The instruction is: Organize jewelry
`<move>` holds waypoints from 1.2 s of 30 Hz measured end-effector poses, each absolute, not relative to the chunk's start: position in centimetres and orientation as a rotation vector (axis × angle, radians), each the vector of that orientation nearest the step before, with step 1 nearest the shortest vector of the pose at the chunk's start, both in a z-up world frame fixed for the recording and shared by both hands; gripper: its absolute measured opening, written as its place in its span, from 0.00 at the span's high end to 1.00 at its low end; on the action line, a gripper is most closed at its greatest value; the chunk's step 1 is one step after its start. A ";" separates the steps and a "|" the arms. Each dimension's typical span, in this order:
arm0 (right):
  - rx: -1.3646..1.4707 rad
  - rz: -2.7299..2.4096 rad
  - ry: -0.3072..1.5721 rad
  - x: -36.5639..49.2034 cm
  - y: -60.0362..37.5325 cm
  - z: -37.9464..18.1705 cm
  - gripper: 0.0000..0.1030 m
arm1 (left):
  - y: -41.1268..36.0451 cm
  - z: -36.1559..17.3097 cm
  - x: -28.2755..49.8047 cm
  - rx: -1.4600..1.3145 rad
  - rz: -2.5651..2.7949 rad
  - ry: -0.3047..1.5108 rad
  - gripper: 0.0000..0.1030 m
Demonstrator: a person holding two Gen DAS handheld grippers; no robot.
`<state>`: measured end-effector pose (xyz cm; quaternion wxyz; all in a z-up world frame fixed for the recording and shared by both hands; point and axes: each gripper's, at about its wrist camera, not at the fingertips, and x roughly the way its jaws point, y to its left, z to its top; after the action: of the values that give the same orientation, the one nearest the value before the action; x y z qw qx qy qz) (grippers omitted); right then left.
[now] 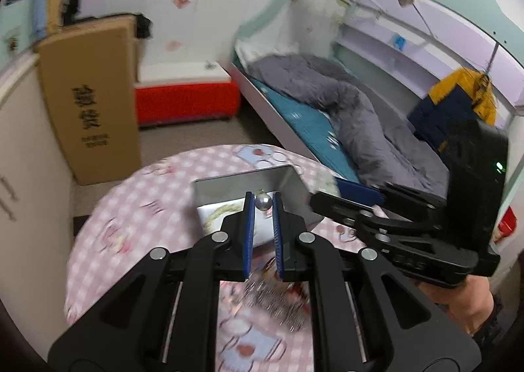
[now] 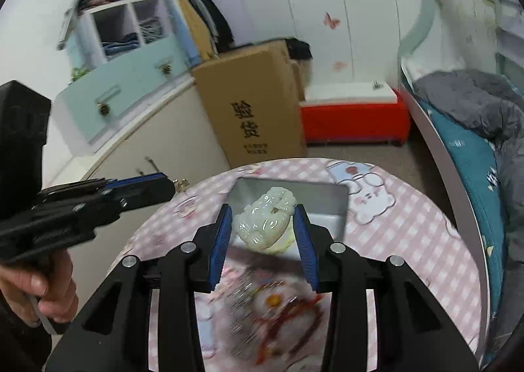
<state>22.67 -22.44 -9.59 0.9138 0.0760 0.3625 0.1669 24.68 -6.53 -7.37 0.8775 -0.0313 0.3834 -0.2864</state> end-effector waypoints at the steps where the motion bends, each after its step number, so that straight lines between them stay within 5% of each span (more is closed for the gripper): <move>1: 0.156 0.340 0.775 23.6 -22.7 -10.1 0.65 | -7.3 -7.9 26.0 -0.071 -0.595 0.820 0.89; 5: 0.178 0.303 0.859 25.6 -23.1 -12.1 0.60 | -8.4 -9.8 29.1 -0.077 -0.570 0.896 0.82; 6: 0.192 0.293 0.859 25.6 -23.4 -12.2 0.38 | -8.4 -10.1 29.5 -0.074 -0.553 0.904 0.74; 8: 0.232 0.223 0.820 25.3 -24.5 -12.1 0.17 | -7.5 -10.0 29.7 -0.091 -0.502 0.883 0.22; 9: 0.258 0.235 0.805 25.0 -25.1 -12.0 0.06 | -7.0 -9.8 29.6 -0.101 -0.480 0.857 0.12; 10: 0.284 0.242 0.794 24.7 -25.5 -11.9 0.07 | -6.5 -9.3 29.2 -0.102 -0.461 0.820 0.07; 36: 0.215 0.147 0.578 14.9 -25.4 -4.3 0.07 | -0.4 -6.0 18.4 0.019 -0.224 0.624 0.07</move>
<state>14.95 -25.40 -4.33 0.9502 0.1055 0.2841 0.0724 18.44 -0.42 -6.02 0.9455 0.0095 0.3065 -0.1098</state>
